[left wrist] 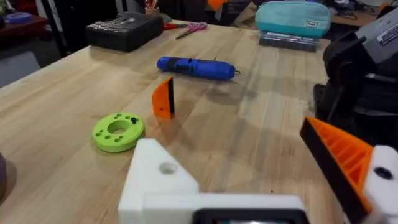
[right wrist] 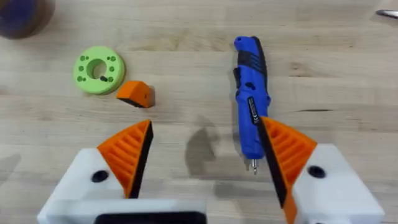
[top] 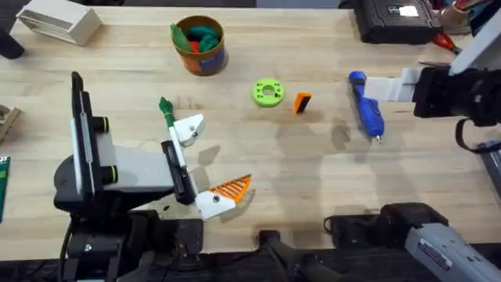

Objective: Pick up the gripper from the table and insert it into the empty holder that is missing its gripper. Then pick up a screw, insert it into the mounting hole, and use the screwdriver to tighten it. Finally, clean up the table by picking up the vegetable and placing it into the bucket.

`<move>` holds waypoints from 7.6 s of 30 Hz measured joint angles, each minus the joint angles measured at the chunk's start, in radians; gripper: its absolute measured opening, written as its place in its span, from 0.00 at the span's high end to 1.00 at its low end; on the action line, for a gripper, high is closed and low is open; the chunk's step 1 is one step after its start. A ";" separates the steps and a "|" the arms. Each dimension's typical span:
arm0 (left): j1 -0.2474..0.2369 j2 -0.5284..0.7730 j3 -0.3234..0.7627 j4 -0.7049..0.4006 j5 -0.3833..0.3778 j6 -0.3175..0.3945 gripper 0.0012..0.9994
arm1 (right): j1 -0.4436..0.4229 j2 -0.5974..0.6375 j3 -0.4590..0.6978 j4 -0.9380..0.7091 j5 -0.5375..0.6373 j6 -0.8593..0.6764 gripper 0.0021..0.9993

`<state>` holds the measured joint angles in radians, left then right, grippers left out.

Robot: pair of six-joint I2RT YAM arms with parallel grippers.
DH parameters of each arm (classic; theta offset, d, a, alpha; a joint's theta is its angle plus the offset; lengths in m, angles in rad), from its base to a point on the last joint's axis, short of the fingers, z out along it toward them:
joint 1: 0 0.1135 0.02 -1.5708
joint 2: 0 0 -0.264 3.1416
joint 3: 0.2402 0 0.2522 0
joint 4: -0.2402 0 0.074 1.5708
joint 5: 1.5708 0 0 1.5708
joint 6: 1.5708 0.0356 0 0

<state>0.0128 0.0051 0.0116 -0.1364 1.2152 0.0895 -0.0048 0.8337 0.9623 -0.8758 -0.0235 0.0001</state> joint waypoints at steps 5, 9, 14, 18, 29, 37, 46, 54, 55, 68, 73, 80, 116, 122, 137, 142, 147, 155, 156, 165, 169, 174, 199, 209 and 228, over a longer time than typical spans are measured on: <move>0.000 0.000 0.000 0.000 0.000 0.000 0.01 | 0.000 0.000 0.000 0.000 0.000 0.000 0.01; 0.000 0.000 0.000 0.000 0.000 0.000 0.01 | 0.000 0.000 0.000 0.000 0.000 0.000 0.01; 0.000 0.000 0.000 0.000 0.000 0.000 0.01 | 0.000 0.000 0.000 0.000 0.000 0.000 0.01; 0.000 0.000 0.000 0.000 0.000 0.000 0.01 | 0.000 0.000 0.000 0.000 0.000 0.000 0.01; 0.000 0.000 0.000 0.000 0.000 0.000 0.01 | 0.000 0.000 0.000 0.000 0.000 0.000 0.01; 0.000 0.000 0.000 0.000 0.000 0.000 0.01 | 0.000 0.000 0.000 0.014 0.000 -0.001 0.01; 0.000 0.000 0.000 0.000 0.000 0.000 0.01 | 0.000 0.000 0.000 0.053 0.000 -0.023 0.01; 0.000 0.000 0.000 0.000 0.000 0.000 0.01 | 0.000 0.003 0.012 0.012 0.000 -0.023 0.01; 0.000 0.000 0.000 0.000 0.000 0.000 0.01 | 0.000 0.010 0.025 -0.011 0.000 -0.023 0.01; 0.000 0.000 0.000 0.000 0.000 0.000 0.01 | 0.000 0.200 0.271 -0.226 0.000 -0.022 0.01; 0.000 0.000 0.000 0.000 0.000 0.000 0.01 | 0.000 0.224 0.274 -0.233 0.000 -0.022 0.01; 0.000 0.000 0.000 0.000 0.000 0.000 0.01 | 0.000 0.224 0.275 -0.229 0.000 -0.022 0.01; 0.000 0.000 0.000 0.000 0.000 0.000 0.01 | 0.175 0.294 0.281 -0.370 0.073 0.086 0.01; 0.000 0.000 0.000 0.000 0.000 0.000 0.01 | 0.253 0.390 0.307 -0.374 0.079 0.140 0.01; 0.000 0.000 0.000 0.000 0.000 0.000 0.01 | 0.446 0.628 0.410 -0.327 0.083 0.356 0.01; 0.000 0.000 0.000 0.000 0.000 0.000 0.01 | 0.459 0.628 0.410 -0.311 0.087 0.387 0.01; 0.000 0.000 0.000 0.000 0.000 0.000 0.01 | 0.459 0.628 0.410 -0.294 0.087 0.401 0.01; 0.000 0.000 0.000 0.000 0.000 0.000 0.01 | 0.459 0.645 0.422 -0.304 0.087 0.405 0.01; 0.000 0.000 0.000 0.000 0.000 0.000 0.01 | 0.459 0.659 0.431 -0.304 0.087 0.405 0.01; 0.000 0.000 0.000 0.000 0.000 0.000 0.01 | 0.459 0.751 0.482 -0.303 0.087 0.405 0.01; 0.000 0.000 0.000 0.000 0.000 0.000 0.01 | 0.459 0.790 0.482 -0.299 0.087 0.404 0.01; 0.000 0.000 0.000 0.000 0.000 0.000 0.01 | 0.459 0.859 0.483 -0.277 0.087 0.399 0.01; 0.000 0.000 0.000 0.000 0.000 0.000 0.01 | 0.422 0.983 0.509 -0.224 0.085 0.396 0.26; 0.000 0.000 0.000 0.000 0.000 0.000 0.01 | 0.422 0.983 0.509 -0.227 0.079 0.394 0.49; 0.000 0.000 0.000 0.000 0.000 0.000 0.01 | 0.422 0.967 0.512 -0.246 0.087 0.389 0.98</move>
<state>0.0128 0.0051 0.0116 -0.1364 1.2152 0.0895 0.4168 1.8010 1.4746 -1.1217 0.0636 0.3889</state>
